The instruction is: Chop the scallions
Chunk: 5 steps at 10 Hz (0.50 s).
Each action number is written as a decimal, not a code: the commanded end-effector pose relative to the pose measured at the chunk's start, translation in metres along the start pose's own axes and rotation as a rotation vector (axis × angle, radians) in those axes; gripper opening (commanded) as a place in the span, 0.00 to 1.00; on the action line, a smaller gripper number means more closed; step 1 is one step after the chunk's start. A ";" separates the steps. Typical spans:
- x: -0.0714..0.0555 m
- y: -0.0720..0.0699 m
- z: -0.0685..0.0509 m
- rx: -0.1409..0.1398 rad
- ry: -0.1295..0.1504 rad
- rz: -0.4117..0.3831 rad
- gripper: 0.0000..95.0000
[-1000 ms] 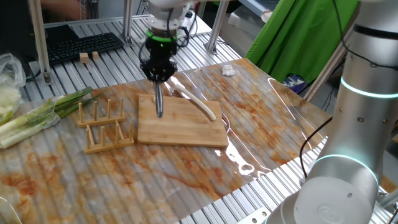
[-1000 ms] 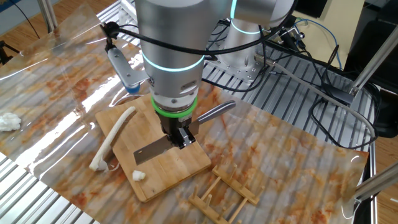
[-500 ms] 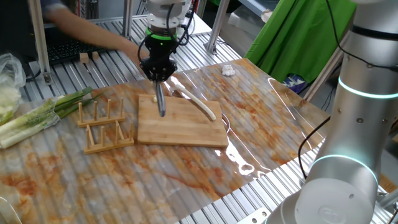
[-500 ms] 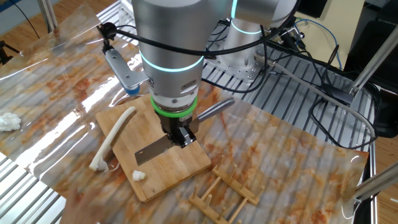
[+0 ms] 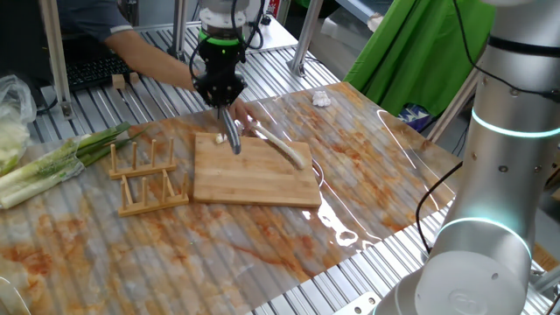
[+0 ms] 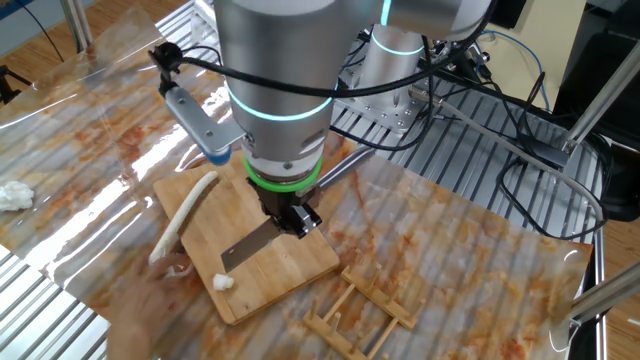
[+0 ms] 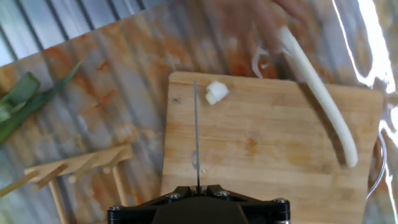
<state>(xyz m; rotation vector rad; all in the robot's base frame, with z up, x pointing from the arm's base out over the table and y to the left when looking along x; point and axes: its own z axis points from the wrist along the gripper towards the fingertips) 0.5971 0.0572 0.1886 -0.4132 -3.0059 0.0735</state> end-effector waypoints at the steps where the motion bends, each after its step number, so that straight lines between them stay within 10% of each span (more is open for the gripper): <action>1: 0.000 -0.003 -0.005 0.010 -0.004 -0.011 0.00; 5: 0.001 -0.003 -0.006 0.014 -0.015 -0.036 0.00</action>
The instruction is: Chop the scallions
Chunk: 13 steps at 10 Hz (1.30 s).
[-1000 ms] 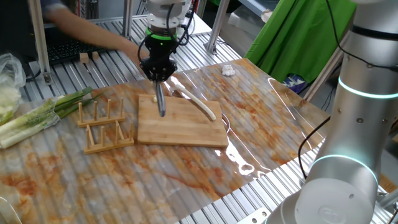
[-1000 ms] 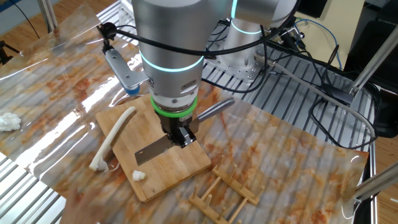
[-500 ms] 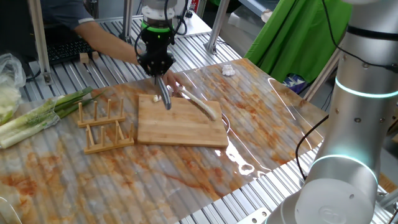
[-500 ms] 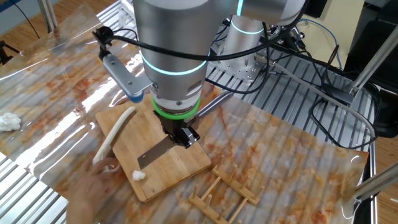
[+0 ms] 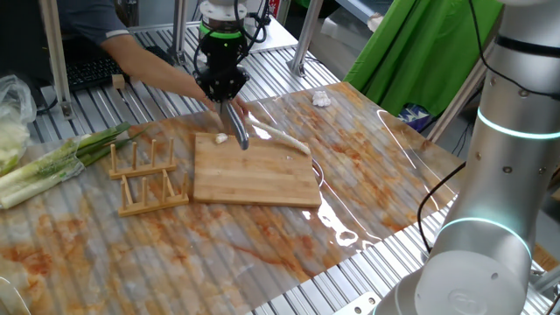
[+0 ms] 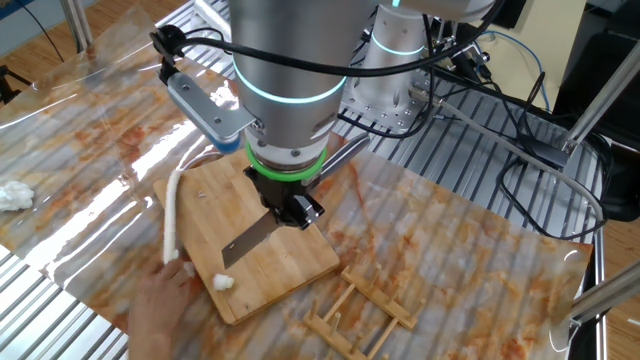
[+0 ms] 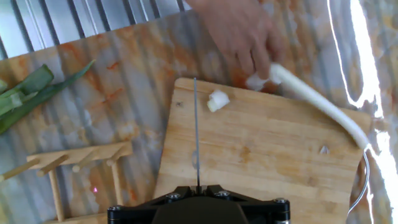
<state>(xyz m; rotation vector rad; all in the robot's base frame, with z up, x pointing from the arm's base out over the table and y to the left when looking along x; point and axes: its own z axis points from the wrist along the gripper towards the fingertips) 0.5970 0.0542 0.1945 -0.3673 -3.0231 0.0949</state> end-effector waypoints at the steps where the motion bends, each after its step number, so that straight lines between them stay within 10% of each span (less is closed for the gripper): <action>1: 0.002 0.000 -0.001 -0.002 -0.011 -0.020 0.00; 8: 0.005 0.002 -0.004 -0.009 -0.036 -0.062 0.00; 13: 0.003 0.004 -0.002 0.056 -0.072 -0.038 0.00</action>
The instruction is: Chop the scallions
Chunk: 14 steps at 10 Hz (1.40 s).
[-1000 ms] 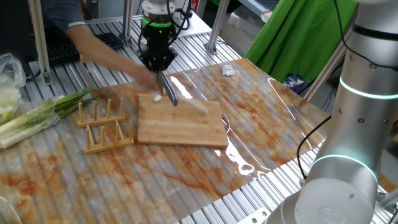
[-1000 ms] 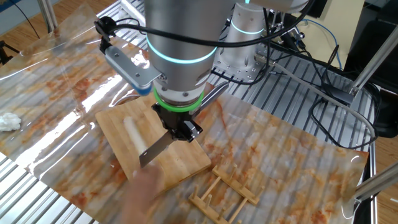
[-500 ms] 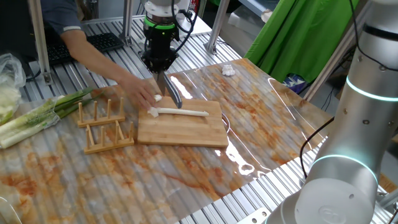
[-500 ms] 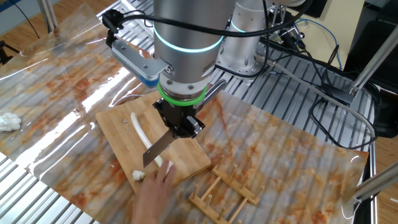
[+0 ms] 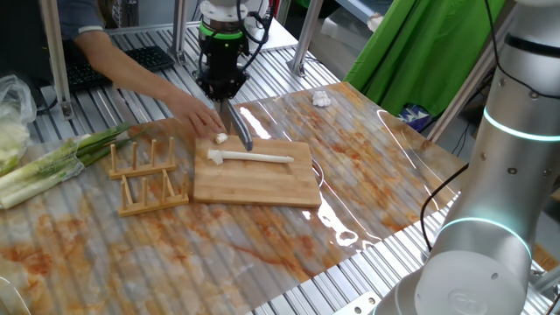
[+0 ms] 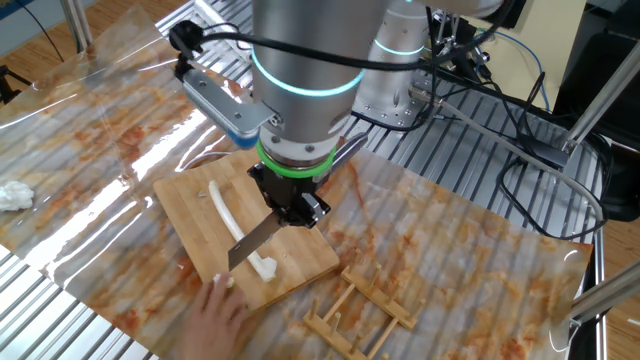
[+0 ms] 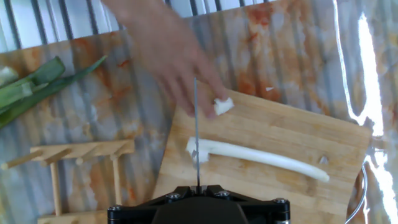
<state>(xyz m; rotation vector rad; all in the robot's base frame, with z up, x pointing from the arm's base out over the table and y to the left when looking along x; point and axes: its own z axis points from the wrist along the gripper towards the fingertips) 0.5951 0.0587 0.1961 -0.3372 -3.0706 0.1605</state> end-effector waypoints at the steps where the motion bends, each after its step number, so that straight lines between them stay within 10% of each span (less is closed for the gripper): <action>1: -0.001 0.000 0.000 0.014 -0.024 -0.022 0.00; 8: 0.001 -0.001 -0.002 0.028 -0.044 -0.023 0.00; 11: 0.000 -0.001 0.000 0.075 0.022 0.023 0.00; 14: -0.007 -0.012 0.010 0.036 0.031 0.020 0.00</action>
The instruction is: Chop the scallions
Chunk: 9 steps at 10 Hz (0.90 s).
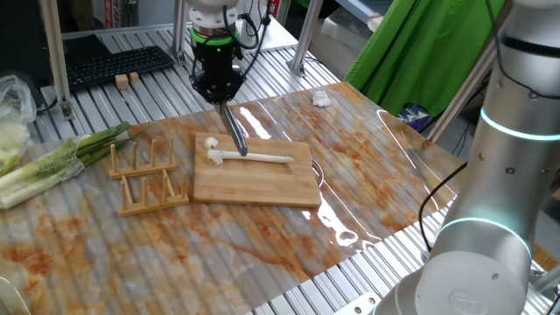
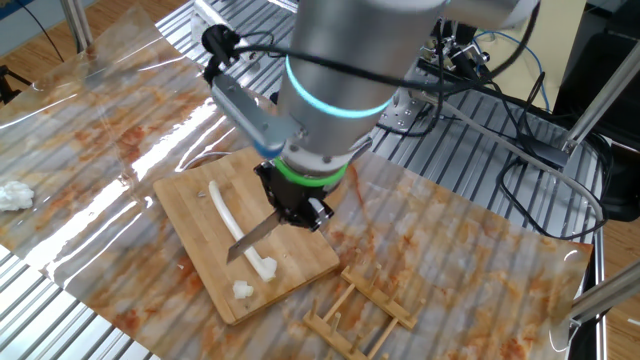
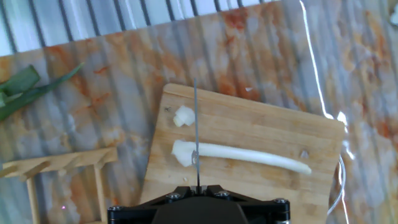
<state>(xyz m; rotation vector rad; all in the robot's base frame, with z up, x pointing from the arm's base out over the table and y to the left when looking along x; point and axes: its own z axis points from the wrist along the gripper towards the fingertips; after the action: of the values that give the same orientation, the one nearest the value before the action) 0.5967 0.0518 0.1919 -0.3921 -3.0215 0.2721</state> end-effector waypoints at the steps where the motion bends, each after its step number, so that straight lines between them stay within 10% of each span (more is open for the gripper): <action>1: -0.009 -0.016 0.015 -0.072 0.006 -0.037 0.00; 4: -0.013 -0.025 0.029 -0.120 0.014 -0.059 0.00; 9: 0.000 -0.026 0.049 -0.122 0.005 -0.043 0.00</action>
<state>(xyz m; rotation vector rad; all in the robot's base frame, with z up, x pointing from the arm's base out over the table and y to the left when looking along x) 0.5840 0.0193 0.1465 -0.3182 -3.0607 0.0763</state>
